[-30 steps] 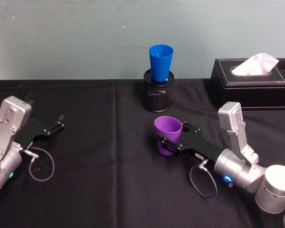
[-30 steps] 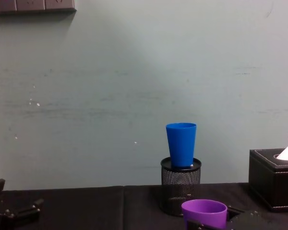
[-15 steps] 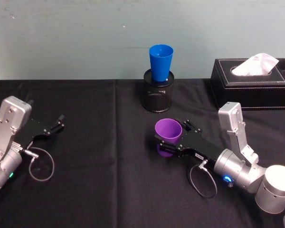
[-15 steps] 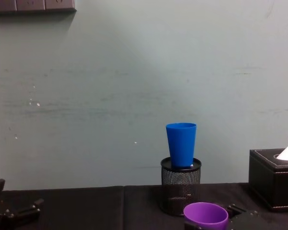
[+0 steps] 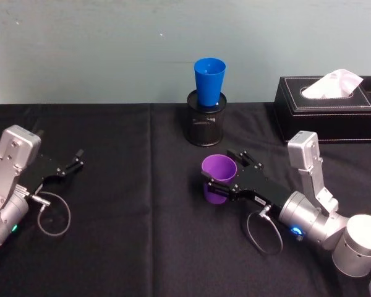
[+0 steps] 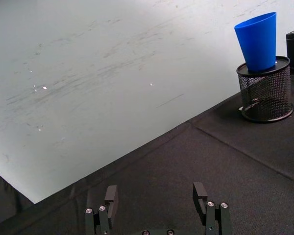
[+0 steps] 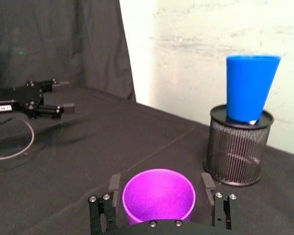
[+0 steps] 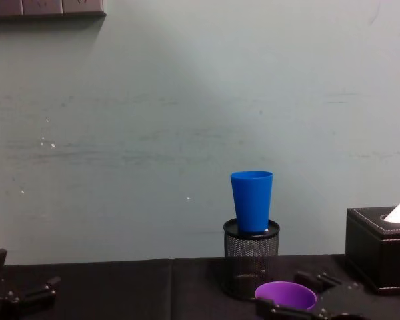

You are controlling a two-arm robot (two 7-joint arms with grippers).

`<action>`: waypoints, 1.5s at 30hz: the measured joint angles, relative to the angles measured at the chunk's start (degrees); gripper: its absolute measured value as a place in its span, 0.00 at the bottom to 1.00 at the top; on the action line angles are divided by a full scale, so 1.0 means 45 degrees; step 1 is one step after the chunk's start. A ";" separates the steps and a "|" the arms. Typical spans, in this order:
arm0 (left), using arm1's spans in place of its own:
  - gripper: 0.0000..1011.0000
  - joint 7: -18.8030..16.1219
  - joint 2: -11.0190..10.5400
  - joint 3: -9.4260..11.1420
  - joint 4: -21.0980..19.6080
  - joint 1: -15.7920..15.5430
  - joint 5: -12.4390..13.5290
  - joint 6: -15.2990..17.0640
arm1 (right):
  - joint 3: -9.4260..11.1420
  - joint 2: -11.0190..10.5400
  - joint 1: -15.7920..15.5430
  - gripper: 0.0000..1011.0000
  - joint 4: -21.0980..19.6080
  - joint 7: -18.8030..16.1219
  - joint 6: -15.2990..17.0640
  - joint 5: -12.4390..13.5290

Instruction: Pick up one cup with a gripper and tap it against the other cup.

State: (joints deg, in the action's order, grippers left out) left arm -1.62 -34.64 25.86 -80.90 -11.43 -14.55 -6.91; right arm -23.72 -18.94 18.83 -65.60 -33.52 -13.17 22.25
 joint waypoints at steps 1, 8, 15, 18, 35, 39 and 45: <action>0.99 0.0000 0.0000 0.0000 0.0000 -0.0001 0.0001 0.0000 | 0.0032 0.0005 -0.0023 0.99 -0.0047 0.0036 -0.0051 -0.0009; 0.99 0.0000 0.0000 0.0000 0.0000 0.0000 0.0001 0.0000 | 0.0461 0.0115 -0.0260 0.99 -0.0592 0.0617 -0.0546 -0.0075; 0.99 0.0000 0.0000 0.0000 0.0000 -0.0001 0.0000 0.0000 | 0.1172 0.0314 -0.0656 0.99 -0.1645 0.1872 -0.0570 -0.0371; 0.99 0.0000 0.0000 0.0000 0.0000 -0.0001 0.0000 0.0000 | 0.1426 0.0448 -0.0826 0.99 -0.2084 0.2580 -0.0241 -0.0620; 0.99 0.0000 0.0000 0.0000 0.0000 -0.0001 0.0000 0.0000 | 0.2695 0.1726 -0.1603 0.99 -0.3222 0.6942 0.2978 -0.2214; 0.99 0.0000 0.0000 0.0000 0.0000 0.0000 0.0000 0.0000 | 0.2843 0.1916 -0.1640 0.99 -0.3061 0.7301 0.3131 -0.2449; 0.99 0.0000 0.0000 0.0000 0.0000 -0.0001 0.0000 0.0000 | 0.2986 0.2161 -0.1590 0.99 -0.2555 0.7424 0.3368 -0.2651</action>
State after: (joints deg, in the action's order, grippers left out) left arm -1.62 -34.64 25.86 -80.90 -11.43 -14.55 -6.91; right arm -10.28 -9.21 11.68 -77.10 -0.11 1.99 10.32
